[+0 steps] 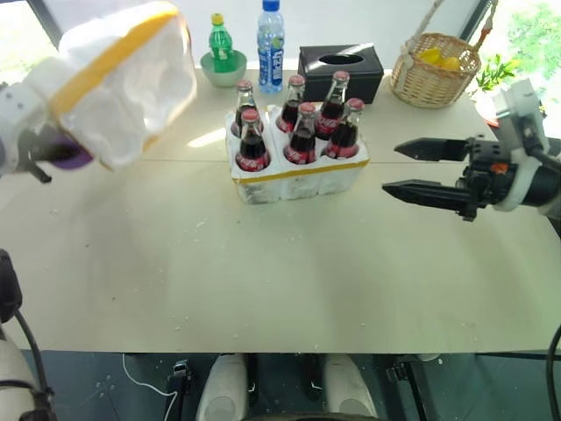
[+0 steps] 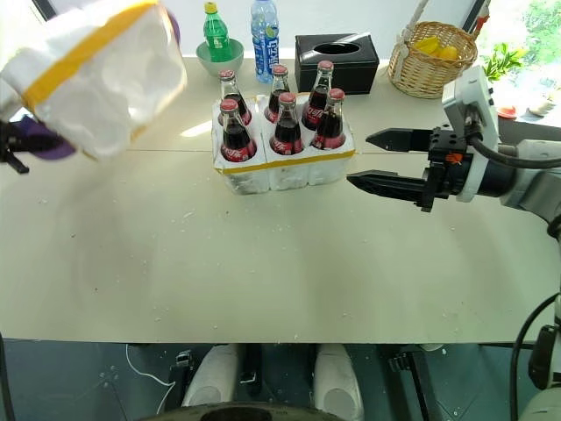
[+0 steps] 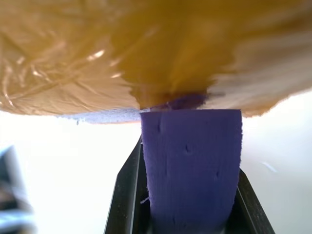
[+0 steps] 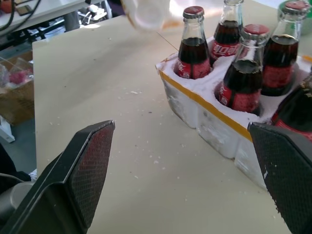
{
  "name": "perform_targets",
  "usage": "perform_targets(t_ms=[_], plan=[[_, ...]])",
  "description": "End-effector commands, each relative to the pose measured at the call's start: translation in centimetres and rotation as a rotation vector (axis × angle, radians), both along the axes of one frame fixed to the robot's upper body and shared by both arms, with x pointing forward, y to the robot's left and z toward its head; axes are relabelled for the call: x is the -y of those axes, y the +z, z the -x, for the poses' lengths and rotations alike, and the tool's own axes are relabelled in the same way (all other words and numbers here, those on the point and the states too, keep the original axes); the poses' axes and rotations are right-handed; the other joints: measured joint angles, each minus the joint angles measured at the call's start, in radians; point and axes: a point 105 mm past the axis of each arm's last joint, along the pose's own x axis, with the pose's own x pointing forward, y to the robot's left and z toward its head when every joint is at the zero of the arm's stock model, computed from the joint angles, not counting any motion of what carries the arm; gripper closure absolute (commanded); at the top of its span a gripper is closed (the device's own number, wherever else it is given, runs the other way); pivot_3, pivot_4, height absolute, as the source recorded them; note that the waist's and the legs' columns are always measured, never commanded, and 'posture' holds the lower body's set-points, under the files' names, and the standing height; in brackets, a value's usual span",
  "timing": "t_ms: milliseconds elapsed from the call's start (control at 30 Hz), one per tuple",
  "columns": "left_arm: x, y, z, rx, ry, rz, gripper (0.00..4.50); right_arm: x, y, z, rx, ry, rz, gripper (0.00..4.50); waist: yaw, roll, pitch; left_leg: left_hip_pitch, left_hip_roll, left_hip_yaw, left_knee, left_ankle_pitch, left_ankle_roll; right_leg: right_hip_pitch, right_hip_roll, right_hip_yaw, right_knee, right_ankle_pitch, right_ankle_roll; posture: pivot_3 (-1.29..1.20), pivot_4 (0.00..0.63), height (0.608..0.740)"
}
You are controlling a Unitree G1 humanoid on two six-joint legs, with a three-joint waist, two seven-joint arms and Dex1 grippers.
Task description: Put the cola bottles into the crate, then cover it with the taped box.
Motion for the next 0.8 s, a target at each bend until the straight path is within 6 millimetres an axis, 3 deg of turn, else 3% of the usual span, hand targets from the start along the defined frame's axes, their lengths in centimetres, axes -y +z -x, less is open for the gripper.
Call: perform_targets(t_ms=[33, 233, 467, 567, 733, 767, 800], plan=[[4.5, 8.0, 0.1, 0.471, -0.099, -0.243, 4.20, 0.8, 1.2, 0.4, 0.049, -0.038, -0.006, 0.00, 0.000, -0.001, 0.000, 0.000, 0.000, -0.001, 0.000, 0.000, 0.000, 0.000, 0.000, 0.000, 0.000, 0.000, 0.000, 0.00, 0.150, 0.740], [12.4, 6.8, -0.5, 0.528, -0.245, -0.439, 4.20, 1.4, 0.6, -0.2, 0.056, -0.104, -0.007, 0.00, -0.003, 0.000, -0.001, 0.003, -0.001, 0.002, 0.001, 0.000, -0.001, 0.003, 0.000, 0.001, 0.000, 0.001, 0.001, 0.00, 0.150, 0.740], [19.4, 4.3, 0.4, 0.585, -0.376, -0.630, 4.20, 1.9, 1.0, -0.5, 0.059, -0.143, -0.038, 0.00, -0.001, 0.000, -0.001, 0.002, 0.000, 0.002, 0.001, 0.003, -0.005, 0.002, 0.002, 0.001, 0.000, 0.001, 0.001, 0.00, 0.150, 0.740], [20.6, 3.8, 0.2, 0.607, -0.383, -0.697, 4.20, 1.9, 1.0, -0.5, 0.058, -0.143, -0.039, 0.00, -0.001, 0.000, -0.001, 0.002, -0.001, 0.001, 0.001, 0.003, -0.005, 0.003, 0.002, 0.001, 0.000, 0.001, 0.001, 0.00, 0.150, 0.740], [19.9, 1.9, -0.3, 0.593, -0.362, -0.974, 4.20, 1.8, 1.1, -0.6, 0.065, -0.159, -0.073, 0.00, -0.002, 0.000, -0.001, 0.003, -0.001, 0.001, 0.001, 0.002, -0.004, 0.003, 0.002, 0.001, 0.000, 0.001, 0.001, 0.00, 0.150, 0.740], [19.5, 1.6, -0.4, 0.585, -0.348, -0.984, 3.17, 1.8, 1.2, -0.6, 0.065, -0.161, -0.080, 0.00, -0.002, 0.000, -0.001, 0.003, -0.001, 0.001, 0.001, 0.002, -0.004, 0.003, 0.002, 0.001, 0.000, 0.001, 0.001, 0.00, 0.150, 0.740], [19.4, 1.4, -0.5, 0.577, -0.343, -0.984, 2.82, 1.8, 1.2, -0.6, 0.065, -0.162, -0.087, 0.00, -0.001, 0.000, -0.001, 0.003, 0.000, 0.001, 0.001, 0.002, -0.004, 0.003, 0.002, 0.001, 0.000, 0.001, 0.001, 0.00, 0.150, 0.740]])
